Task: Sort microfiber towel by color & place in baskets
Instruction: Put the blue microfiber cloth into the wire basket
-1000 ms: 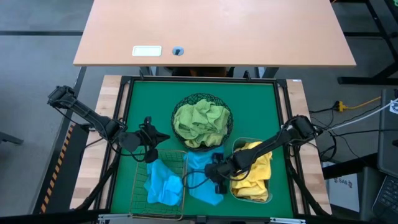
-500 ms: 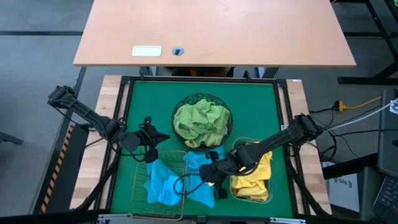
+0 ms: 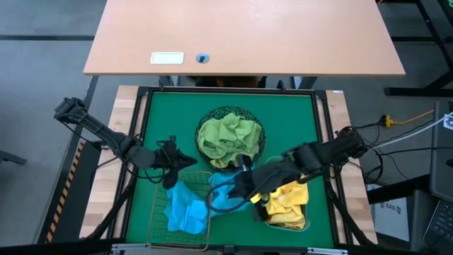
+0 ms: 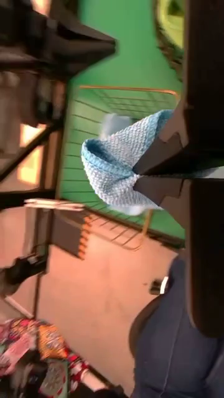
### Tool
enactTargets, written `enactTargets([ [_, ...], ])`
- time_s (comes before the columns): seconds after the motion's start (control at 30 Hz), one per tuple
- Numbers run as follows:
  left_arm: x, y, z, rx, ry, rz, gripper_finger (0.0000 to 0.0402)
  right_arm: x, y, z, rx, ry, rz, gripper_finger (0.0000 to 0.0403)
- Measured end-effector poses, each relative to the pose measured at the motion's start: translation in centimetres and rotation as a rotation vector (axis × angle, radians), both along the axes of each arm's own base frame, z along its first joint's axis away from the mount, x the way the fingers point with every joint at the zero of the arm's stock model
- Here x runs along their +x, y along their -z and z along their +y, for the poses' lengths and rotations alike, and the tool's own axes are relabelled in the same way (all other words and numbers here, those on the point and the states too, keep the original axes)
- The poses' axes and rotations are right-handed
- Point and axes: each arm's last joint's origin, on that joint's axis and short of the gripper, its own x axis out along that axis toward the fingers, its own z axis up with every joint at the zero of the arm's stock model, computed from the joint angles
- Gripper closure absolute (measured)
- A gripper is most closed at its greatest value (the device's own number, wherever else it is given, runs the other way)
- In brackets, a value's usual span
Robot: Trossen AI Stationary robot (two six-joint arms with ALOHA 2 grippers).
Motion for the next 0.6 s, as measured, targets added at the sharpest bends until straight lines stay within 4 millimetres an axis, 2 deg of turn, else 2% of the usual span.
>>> enactTargets([
  [0.13,0.4,-0.8,-0.3,-0.044,0.024,-0.084,0.0360,-0.7,-2.4,-0.4,-0.001,-0.028,-0.091,0.0401],
  [0.23,1.0,-1.0,-0.6,-0.039,0.032,-0.135,0.0328,-0.9,-3.3,-0.5,0.001,-0.041,-0.151,0.0401],
  [0.43,2.9,-1.0,-1.7,0.013,0.093,-0.232,0.0272,-0.9,-3.5,-1.1,-0.021,-0.033,-0.166,0.0401],
  [0.6,4.3,-0.5,-2.8,-0.011,0.200,-0.296,0.0250,-0.6,-3.4,-1.9,-0.042,0.002,-0.156,0.0402],
])
